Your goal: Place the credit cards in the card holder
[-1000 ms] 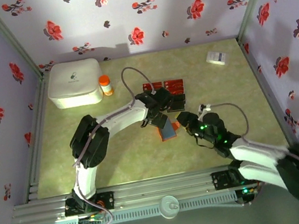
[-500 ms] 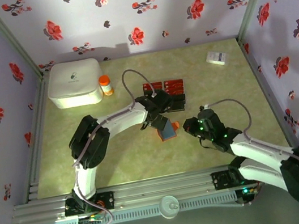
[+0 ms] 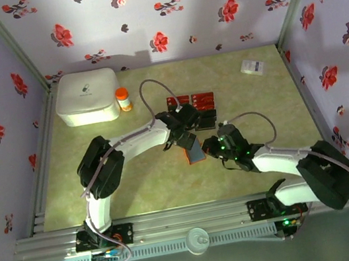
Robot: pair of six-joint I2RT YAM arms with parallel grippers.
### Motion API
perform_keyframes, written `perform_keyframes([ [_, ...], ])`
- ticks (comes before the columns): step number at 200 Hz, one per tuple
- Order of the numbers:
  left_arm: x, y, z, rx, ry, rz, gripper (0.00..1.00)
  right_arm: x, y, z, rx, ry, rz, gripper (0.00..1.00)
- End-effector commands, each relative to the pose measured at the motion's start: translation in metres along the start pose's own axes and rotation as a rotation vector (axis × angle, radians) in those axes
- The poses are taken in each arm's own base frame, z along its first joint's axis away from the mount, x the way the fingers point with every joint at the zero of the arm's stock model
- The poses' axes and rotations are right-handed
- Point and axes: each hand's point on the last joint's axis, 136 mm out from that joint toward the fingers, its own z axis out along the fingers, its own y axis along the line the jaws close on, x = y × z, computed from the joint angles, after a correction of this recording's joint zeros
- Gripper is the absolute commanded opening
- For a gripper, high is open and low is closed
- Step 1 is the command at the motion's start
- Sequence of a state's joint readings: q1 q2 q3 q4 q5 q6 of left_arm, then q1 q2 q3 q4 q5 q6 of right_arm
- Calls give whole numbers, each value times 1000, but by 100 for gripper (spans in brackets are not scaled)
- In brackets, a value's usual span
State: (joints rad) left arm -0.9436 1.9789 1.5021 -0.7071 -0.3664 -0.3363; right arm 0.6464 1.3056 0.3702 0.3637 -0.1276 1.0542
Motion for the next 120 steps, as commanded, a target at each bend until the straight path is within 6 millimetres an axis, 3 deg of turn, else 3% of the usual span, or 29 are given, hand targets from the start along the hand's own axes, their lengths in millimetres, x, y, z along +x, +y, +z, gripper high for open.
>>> perform_keyframes([
  [1,-9,6,-17,-7,-49,-5,100,-4,14,10,-49,-12,-19,0],
  [69,-16,8,-34,77,-81,-98,100,11,-18,31,-10,20,36,0],
  [120,-6,20,-26,99,-60,-164,100,16,-33,30,25,17,48,0],
])
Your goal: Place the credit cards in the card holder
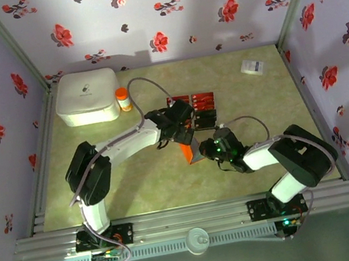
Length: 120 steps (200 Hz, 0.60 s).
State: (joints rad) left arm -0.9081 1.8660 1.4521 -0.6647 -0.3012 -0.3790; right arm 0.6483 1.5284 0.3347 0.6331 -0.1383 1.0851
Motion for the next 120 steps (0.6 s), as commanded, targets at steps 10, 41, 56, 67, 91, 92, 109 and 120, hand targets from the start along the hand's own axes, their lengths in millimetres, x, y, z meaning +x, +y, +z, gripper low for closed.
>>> perform_keyframes([
  [10,7,10,1,20,12,-66,100,8,-17,0,45,11,21,0],
  [41,1,7,-1,47,-1,-89,100,9,-19,0,51,10,25,0],
  [56,-7,3,-5,67,-16,-98,100,9,-21,0,55,10,27,0],
  [67,-11,0,-5,78,-20,-99,100,9,-22,0,59,10,28,0],
  [91,-16,-5,-6,99,-18,-101,100,9,-23,-1,57,5,31,0],
  [92,-16,-6,-6,99,-17,-101,100,9,-23,-1,58,6,31,0],
  [109,-16,-8,-4,106,-13,-103,100,10,-23,-1,55,5,31,0],
  [120,-15,-10,-3,111,-9,-103,100,9,-23,-1,56,5,33,0],
])
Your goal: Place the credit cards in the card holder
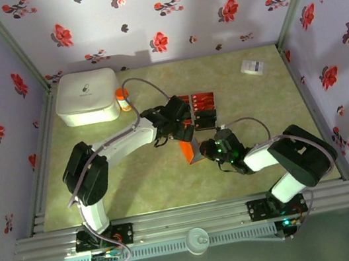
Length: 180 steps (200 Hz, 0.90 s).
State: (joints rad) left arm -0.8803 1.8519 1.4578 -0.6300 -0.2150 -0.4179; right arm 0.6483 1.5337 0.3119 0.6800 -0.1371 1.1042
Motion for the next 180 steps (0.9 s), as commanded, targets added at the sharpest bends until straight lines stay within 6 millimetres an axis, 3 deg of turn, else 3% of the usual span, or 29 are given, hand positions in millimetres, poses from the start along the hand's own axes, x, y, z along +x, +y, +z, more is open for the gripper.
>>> perform_keyframes([
  [1,-3,-5,2,25,8,-26,100,8,-21,0,71,12,15,0],
  [67,6,-14,13,24,50,-4,100,10,-24,2,74,16,22,0],
  [113,24,-7,21,-11,102,15,100,10,-27,2,79,14,27,0],
  [180,45,8,8,-37,120,30,100,10,-32,1,97,7,35,0],
])
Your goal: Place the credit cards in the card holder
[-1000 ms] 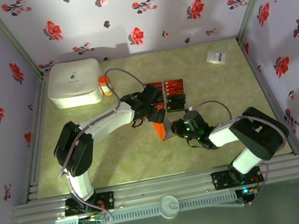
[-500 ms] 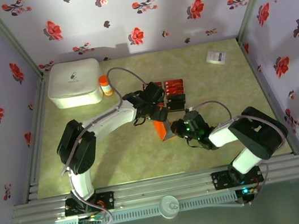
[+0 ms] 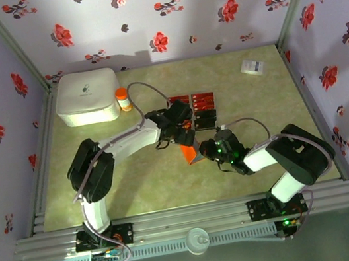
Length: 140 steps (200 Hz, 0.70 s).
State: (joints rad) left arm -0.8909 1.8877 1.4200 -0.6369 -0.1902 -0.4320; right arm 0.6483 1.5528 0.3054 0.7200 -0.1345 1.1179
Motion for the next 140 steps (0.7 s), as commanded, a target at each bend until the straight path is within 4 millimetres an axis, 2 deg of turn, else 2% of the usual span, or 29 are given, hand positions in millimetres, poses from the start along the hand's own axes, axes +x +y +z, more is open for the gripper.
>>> perform_keyframes([
  [1,19,11,-9,-35,38,17,100,10,-32,-1,110,15,24,0],
  [72,39,26,-17,-67,53,44,100,10,-37,-2,126,7,36,0],
  [140,67,42,-7,-134,157,154,100,10,-41,-4,140,-2,45,0],
])
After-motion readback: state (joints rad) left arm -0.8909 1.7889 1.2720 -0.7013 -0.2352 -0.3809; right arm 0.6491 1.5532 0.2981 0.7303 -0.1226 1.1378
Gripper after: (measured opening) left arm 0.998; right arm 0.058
